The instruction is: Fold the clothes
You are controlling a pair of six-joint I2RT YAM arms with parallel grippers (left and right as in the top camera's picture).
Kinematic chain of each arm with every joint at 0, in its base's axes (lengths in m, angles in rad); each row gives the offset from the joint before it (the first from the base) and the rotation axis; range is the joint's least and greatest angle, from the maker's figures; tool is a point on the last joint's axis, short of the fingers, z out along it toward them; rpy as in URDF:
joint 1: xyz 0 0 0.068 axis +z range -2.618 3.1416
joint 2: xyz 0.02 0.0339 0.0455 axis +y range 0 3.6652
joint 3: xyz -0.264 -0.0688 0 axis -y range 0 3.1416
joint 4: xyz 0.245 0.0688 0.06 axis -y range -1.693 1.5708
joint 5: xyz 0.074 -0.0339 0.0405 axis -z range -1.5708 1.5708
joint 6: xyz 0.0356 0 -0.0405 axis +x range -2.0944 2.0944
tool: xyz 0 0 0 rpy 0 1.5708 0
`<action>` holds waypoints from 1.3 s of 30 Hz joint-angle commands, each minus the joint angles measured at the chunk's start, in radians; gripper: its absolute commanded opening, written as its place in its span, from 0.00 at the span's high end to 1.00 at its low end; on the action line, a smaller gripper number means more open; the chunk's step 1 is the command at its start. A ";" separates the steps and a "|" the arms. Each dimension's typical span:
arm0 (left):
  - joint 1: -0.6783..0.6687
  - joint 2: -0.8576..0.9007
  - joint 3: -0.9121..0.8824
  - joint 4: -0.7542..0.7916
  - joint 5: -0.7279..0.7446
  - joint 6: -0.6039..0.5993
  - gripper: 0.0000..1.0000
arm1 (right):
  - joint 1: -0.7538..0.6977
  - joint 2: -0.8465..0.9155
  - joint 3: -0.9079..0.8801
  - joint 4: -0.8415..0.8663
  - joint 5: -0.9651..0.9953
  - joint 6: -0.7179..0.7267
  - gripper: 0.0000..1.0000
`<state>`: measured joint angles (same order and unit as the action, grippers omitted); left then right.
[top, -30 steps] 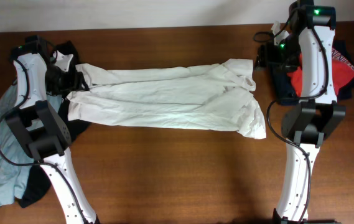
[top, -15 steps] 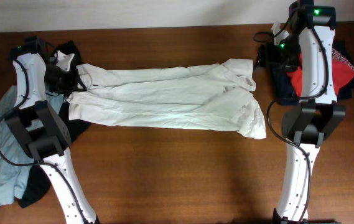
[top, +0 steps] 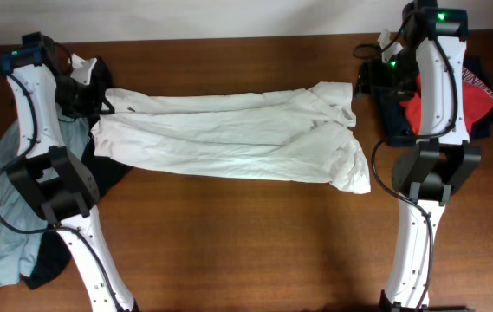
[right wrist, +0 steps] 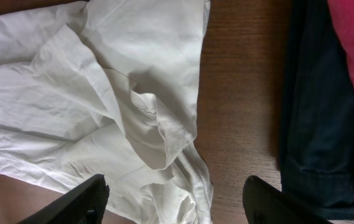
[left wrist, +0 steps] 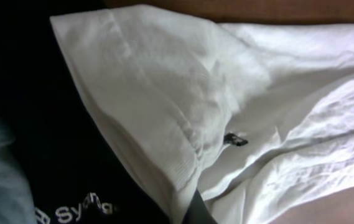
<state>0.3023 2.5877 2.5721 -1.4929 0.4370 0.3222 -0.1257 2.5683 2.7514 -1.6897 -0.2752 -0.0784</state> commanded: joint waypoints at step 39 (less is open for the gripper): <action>-0.526 -0.032 0.156 0.027 -0.076 -0.135 0.99 | 0.001 -0.024 0.003 0.032 -0.002 -0.019 0.26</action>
<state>-0.1837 2.5877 2.7098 -1.4788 0.4000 0.2001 -0.1257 2.5683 2.7514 -1.6600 -0.2752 -0.0864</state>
